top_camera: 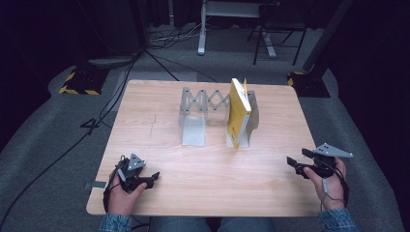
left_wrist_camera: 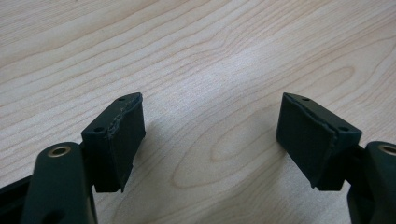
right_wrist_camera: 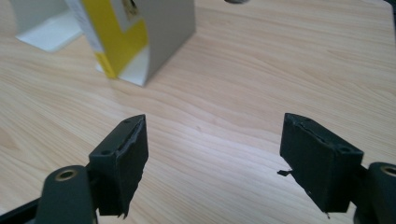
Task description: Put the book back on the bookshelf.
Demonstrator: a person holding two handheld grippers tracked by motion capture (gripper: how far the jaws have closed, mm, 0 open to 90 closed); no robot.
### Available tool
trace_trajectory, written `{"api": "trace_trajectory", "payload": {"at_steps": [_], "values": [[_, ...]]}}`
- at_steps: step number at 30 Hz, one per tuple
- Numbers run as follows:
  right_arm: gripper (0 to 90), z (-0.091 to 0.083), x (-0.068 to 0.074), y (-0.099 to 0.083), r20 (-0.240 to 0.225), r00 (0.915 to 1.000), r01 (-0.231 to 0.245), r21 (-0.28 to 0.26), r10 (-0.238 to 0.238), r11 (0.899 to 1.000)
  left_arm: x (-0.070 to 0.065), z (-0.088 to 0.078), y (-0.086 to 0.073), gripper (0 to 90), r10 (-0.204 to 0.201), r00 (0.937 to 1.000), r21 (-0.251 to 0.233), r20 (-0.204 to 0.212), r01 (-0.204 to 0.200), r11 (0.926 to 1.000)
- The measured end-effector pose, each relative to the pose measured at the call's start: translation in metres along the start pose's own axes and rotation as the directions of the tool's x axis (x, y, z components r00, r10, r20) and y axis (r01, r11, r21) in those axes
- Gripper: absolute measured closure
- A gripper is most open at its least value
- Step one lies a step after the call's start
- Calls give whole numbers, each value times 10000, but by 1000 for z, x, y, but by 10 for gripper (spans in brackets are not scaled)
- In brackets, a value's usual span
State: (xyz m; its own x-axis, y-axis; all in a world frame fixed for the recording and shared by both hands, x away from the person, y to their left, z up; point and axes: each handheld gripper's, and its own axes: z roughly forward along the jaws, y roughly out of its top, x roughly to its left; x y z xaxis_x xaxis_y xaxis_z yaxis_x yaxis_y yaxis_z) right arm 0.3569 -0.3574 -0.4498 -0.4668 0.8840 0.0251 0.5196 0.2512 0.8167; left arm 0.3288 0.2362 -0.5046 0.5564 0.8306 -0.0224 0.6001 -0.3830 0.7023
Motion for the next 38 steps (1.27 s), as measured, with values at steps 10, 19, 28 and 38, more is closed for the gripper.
{"api": "trace_trajectory", "payload": {"at_steps": [10,19,28,38], "values": [[232,17,-12,-23,-81,9999,-100,798,107,9968,0,0,0,241,3,10000,1,2,-3,10000],[188,26,-15,-41,-296,9967,-715,1245,757,9896,0,0,0,240,-2,10000,5,9,2,10000],[156,27,-10,-48,-161,9991,399,1248,-382,9914,0,0,0,240,-2,10000,6,8,2,10000],[136,28,-8,-47,-138,9988,488,1323,-474,9900,0,0,0,240,26,10000,13,-12,-25,10000]]}}
